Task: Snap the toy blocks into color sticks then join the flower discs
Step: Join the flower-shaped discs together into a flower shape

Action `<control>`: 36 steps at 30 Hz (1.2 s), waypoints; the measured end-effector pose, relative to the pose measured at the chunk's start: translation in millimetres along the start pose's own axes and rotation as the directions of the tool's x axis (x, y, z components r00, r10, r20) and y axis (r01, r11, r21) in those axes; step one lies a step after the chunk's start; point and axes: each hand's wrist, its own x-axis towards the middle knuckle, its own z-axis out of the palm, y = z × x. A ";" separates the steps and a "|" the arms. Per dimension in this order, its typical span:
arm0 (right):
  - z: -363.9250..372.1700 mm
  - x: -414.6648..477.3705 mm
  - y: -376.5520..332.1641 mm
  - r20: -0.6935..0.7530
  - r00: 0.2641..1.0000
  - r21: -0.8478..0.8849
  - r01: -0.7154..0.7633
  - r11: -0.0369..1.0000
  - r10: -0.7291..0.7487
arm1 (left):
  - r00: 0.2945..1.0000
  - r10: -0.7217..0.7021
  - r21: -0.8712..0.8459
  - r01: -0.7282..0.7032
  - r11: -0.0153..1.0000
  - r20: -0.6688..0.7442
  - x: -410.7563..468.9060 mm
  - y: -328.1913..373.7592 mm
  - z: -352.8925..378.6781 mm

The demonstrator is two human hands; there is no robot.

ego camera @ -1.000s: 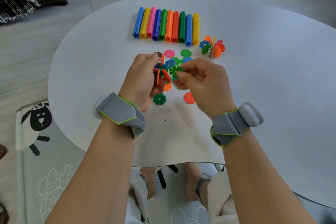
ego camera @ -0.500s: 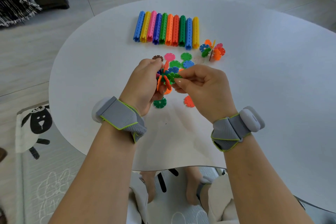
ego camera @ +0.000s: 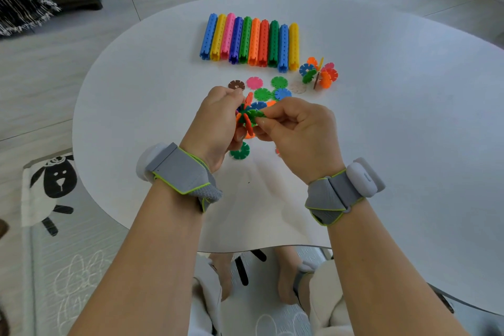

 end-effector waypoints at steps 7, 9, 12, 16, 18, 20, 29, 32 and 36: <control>-10.5 3.5 7.2 -0.155 0.987 -0.138 0.012 0.990 -0.034 | 0.997 0.014 -0.025 -0.012 1.000 0.078 4.6 5.9 10.3; -15.6 4.9 8.8 -0.201 0.975 -0.213 0.048 0.976 -0.092 | 0.997 0.029 -0.050 -0.025 0.998 0.076 6.1 9.1 14.1; -27.9 7.9 13.5 -0.264 0.964 -0.247 -0.023 0.969 -0.044 | 0.997 0.040 -0.055 -0.037 0.998 0.060 10.9 11.7 22.5; -45.6 9.8 20.1 -0.357 0.934 -0.288 -0.087 0.954 -0.023 | 0.991 0.093 -0.102 -0.083 0.991 0.097 14.6 11.1 40.2; -52.3 10.4 25.5 -0.384 0.923 -0.320 -0.119 0.940 -0.014 | 0.985 0.135 -0.026 -0.132 0.991 0.111 16.7 7.0 50.6; -56.1 11.3 31.3 -0.392 0.920 -0.363 -0.167 0.917 0.012 | 0.980 0.162 0.095 -0.173 0.980 0.117 18.6 3.0 58.3; -74.8 24.8 52.4 -0.395 0.911 -0.494 -0.320 0.809 0.119 | 0.970 0.162 0.383 -0.223 0.897 0.183 35.4 -11.4 92.0; -74.8 26.7 53.8 -0.373 0.915 -0.511 -0.343 0.788 0.156 | 0.961 0.192 0.385 -0.256 0.886 0.197 39.5 -14.7 91.9; -75.6 23.9 51.6 -0.300 0.934 -0.553 -0.336 0.762 0.194 | 0.954 0.192 0.433 -0.276 0.858 0.228 38.3 -14.9 83.9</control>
